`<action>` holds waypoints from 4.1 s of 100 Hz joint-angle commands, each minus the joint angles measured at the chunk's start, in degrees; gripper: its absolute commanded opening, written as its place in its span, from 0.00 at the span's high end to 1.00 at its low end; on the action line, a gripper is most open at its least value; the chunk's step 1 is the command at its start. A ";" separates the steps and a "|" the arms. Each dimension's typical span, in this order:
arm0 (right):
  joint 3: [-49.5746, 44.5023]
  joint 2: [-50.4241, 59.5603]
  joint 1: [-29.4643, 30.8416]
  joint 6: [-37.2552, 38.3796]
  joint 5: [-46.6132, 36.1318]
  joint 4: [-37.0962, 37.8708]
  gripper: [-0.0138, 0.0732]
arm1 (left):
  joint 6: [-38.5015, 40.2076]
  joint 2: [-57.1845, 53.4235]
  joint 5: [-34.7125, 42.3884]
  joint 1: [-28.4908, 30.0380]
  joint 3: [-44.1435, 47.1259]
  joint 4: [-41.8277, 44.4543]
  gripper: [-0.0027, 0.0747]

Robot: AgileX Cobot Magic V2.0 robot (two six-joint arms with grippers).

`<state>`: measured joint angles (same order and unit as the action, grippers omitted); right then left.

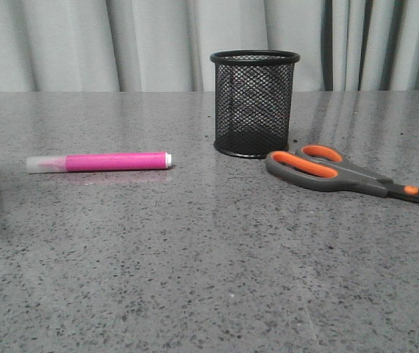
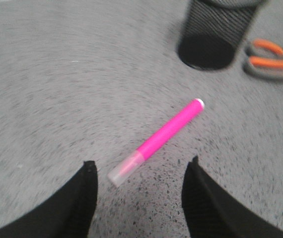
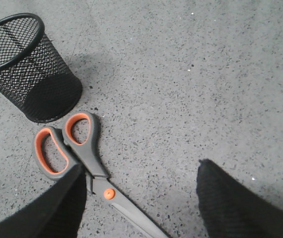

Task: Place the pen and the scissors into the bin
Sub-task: 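Lower the left gripper onto the pink marker and grasp it, then lift the pink marker with the left gripper over the mesh cup, then open the left gripper to drop the marker into the cup, then lower the right gripper onto the scissors handle and grasp it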

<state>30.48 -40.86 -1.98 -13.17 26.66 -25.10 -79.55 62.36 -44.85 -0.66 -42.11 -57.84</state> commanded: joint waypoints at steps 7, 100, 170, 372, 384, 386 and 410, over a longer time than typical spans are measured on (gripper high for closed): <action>2.08 -0.23 -0.05 -0.80 -3.89 -0.31 0.34 | -13.36 9.04 -7.05 -0.45 -7.71 -3.69 0.53; 2.08 -0.23 -0.05 -1.73 -3.89 -0.31 0.34 | -26.61 34.44 -9.86 -11.71 -22.11 1.99 0.55; 2.08 -0.23 -0.05 -1.73 -3.79 -0.31 0.34 | -17.34 28.41 -15.19 -11.71 -32.64 -4.60 0.99; 7.26 -2.51 -0.60 -14.86 2.46 -2.32 0.34 | -3.39 9.95 26.44 -16.33 -21.85 -17.59 0.99; 11.20 -7.18 -4.01 -20.41 8.06 -2.32 0.34 | -3.39 3.20 29.36 -14.56 -12.48 -18.46 0.99; 11.54 -8.25 -4.76 -21.02 8.85 -2.32 0.34 | -3.39 2.17 29.36 -14.12 -11.04 -18.46 0.99; 16.73 -21.04 -13.31 -26.74 11.28 -0.22 0.34 | -3.39 -8.14 29.36 -7.51 1.49 -18.59 0.99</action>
<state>43.76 -59.02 -13.38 -37.84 39.75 -25.95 -83.42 58.22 -16.43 -10.30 -42.23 -74.46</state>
